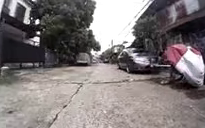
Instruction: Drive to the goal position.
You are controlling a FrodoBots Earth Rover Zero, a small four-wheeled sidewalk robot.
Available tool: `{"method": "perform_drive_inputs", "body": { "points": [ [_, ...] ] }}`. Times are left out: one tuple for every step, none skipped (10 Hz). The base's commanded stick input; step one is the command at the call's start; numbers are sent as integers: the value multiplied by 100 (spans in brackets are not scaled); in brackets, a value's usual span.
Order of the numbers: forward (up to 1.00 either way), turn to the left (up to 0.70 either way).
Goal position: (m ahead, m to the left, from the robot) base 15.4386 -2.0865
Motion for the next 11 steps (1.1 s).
{"method": "perform_drive_inputs", "body": {
  "points": [
    [100,20],
    [100,0],
    [100,0],
    [100,0],
    [100,0],
    [100,0],
    [100,0],
    [100,0],
    [100,0],
    [100,0],
    [100,0]
  ]
}}
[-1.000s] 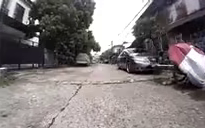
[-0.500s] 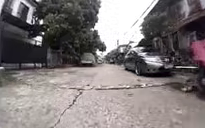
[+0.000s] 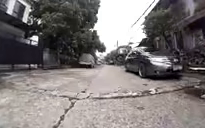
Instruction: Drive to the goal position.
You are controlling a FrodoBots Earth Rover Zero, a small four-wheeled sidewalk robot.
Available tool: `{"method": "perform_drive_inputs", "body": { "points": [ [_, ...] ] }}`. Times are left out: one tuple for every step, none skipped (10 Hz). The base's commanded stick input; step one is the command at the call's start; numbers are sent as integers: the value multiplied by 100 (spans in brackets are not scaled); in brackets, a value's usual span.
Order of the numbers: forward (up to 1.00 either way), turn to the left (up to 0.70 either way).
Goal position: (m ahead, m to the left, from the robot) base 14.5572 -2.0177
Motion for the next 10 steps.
{"method": "perform_drive_inputs", "body": {
  "points": [
    [100,0],
    [100,0],
    [100,0],
    [100,0],
    [100,0],
    [100,0],
    [100,0],
    [100,0],
    [100,0],
    [100,0]
  ]
}}
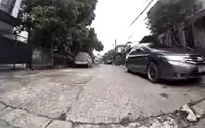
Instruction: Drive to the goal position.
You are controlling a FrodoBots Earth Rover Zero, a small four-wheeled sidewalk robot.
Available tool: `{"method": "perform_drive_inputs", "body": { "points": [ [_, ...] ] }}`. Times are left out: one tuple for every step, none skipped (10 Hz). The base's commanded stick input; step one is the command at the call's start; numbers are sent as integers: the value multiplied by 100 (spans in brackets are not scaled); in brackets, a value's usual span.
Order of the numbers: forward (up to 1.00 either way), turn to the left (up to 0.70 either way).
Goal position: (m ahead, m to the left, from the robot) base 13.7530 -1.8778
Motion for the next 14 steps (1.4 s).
{"method": "perform_drive_inputs", "body": {
  "points": [
    [100,0],
    [100,0],
    [100,0],
    [100,0],
    [100,0],
    [100,0],
    [100,0],
    [100,0],
    [100,0],
    [100,0],
    [100,0],
    [100,0],
    [100,0],
    [100,0]
  ]
}}
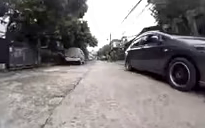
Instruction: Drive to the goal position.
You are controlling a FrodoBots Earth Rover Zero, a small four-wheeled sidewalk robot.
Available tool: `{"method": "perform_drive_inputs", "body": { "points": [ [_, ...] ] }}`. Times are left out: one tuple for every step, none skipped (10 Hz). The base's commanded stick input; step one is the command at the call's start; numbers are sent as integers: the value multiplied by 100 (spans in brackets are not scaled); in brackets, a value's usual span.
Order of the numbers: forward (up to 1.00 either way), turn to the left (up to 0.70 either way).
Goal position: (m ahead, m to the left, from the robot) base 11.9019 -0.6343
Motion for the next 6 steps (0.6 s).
{"method": "perform_drive_inputs", "body": {
  "points": [
    [100,0],
    [100,0],
    [100,0],
    [100,0],
    [100,0],
    [100,0]
  ]
}}
